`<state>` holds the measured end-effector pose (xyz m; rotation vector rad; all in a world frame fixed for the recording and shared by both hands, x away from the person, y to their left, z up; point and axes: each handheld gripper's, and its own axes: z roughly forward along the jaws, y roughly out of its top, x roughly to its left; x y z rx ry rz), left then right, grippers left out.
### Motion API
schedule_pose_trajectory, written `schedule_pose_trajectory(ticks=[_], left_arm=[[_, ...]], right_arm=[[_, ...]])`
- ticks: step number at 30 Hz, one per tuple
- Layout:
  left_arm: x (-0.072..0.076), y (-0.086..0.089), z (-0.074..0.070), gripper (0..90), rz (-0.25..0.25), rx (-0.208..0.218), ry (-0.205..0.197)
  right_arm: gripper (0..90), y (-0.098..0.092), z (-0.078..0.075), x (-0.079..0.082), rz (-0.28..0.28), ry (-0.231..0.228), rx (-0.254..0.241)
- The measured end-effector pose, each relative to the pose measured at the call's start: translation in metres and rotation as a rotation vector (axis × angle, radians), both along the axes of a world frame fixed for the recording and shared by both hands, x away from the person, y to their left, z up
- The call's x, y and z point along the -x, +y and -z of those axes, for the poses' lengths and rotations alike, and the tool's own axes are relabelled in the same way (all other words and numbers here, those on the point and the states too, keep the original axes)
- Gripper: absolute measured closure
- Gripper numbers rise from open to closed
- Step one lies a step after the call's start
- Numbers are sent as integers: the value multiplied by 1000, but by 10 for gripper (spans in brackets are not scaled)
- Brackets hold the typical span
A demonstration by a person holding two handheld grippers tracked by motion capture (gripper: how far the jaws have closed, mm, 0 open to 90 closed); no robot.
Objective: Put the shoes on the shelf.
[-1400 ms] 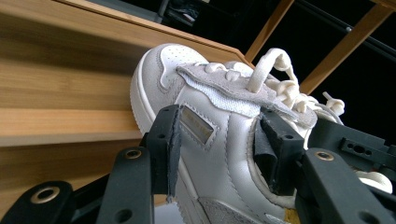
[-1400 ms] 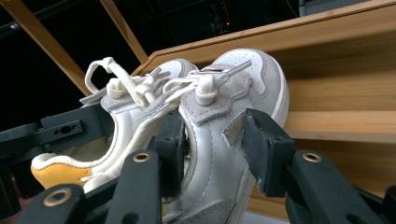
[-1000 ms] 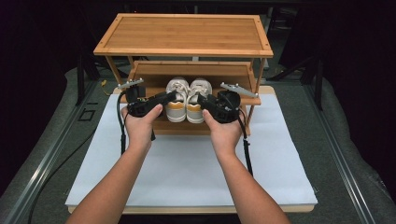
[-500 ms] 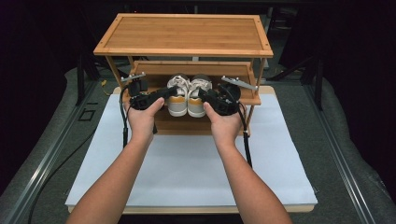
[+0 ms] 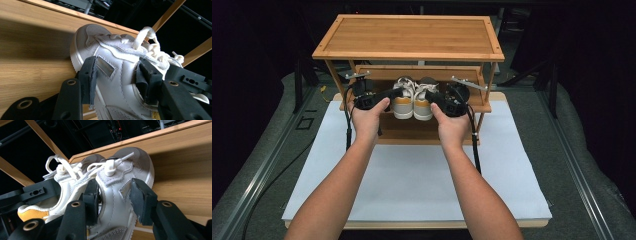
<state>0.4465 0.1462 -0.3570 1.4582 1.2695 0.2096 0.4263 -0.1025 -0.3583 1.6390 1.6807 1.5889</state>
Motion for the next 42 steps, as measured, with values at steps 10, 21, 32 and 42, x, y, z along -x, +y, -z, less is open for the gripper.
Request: schedule_pose_trajectory(ticks=[10, 21, 32, 42], left_arm=[[-7, 2, 5, 531, 6, 15, 32], [-7, 1, -1, 524, 1, -18, -8], [2, 6, -10, 552, 0, 5, -32], [16, 10, -17, 599, 24, -15, -62]], right_arm=[[575, -2, 0, -7, -17, 37, 2], [539, -6, -3, -10, -37, 41, -10], [535, -8, -8, -5, -43, 15, -18], [536, -12, -17, 12, -69, -29, 12]])
